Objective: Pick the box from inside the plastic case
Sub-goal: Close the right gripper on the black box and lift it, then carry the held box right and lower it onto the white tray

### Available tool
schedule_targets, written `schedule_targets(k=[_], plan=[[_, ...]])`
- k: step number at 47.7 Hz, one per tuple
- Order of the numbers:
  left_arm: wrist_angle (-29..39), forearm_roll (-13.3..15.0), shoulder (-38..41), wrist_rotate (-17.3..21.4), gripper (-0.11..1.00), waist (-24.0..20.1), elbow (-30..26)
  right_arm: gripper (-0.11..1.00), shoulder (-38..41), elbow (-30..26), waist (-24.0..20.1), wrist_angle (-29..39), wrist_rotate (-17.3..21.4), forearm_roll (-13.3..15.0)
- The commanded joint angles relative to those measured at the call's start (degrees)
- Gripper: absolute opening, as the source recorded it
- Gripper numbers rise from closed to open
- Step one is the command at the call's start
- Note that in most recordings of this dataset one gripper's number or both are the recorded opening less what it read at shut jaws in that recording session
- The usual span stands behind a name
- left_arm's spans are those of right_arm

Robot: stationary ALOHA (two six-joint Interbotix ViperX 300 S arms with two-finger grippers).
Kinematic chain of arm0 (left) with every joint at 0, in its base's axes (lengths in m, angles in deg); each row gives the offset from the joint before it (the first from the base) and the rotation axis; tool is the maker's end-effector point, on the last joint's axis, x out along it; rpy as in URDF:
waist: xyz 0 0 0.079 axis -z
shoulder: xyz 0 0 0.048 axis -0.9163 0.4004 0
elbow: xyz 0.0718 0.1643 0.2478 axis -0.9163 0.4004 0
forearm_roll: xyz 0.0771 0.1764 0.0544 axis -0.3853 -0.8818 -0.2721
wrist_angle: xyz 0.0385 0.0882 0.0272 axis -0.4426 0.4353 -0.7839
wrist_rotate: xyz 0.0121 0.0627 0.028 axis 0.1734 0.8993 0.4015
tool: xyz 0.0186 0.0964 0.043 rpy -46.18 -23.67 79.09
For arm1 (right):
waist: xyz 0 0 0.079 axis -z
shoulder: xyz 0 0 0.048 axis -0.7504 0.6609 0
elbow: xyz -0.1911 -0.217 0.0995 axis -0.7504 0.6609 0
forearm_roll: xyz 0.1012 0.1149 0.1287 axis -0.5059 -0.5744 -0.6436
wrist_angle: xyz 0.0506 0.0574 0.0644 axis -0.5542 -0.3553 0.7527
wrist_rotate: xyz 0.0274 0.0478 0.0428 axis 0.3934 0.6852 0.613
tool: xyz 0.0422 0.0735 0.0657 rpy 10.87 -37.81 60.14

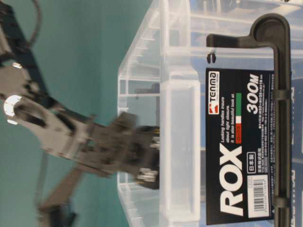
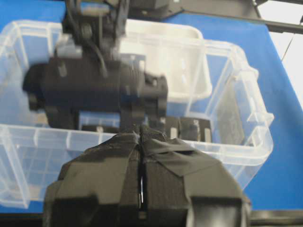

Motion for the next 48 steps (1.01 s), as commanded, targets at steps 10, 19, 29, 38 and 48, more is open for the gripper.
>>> schedule_targets(k=[10,19,29,38,48], plan=[[-0.26,-0.18,-0.97,0.0,-0.06,-0.09,-2.02,0.61,-12.3,-2.46,5.36,6.59,0.35,-0.26],[-0.26,-0.18,-1.23,-0.09,-0.06,0.0,-2.02,0.61,-21.8,-2.72,5.01,13.62,0.7,-0.35],[-0.26,-0.18,-1.41,0.0,-0.06,0.09,-2.02,0.61,-33.4,2.81,3.6,23.91,1.32,-0.35],[-0.26,-0.18,-1.49,0.0,-0.06,0.0,-2.02,0.61,-45.18,18.28,3.25,24.87,6.06,-0.35],[-0.26,-0.09,-1.49,0.09,-0.06,-0.26,-2.11,0.61,-55.11,39.55,0.18,13.36,8.09,-0.35]])
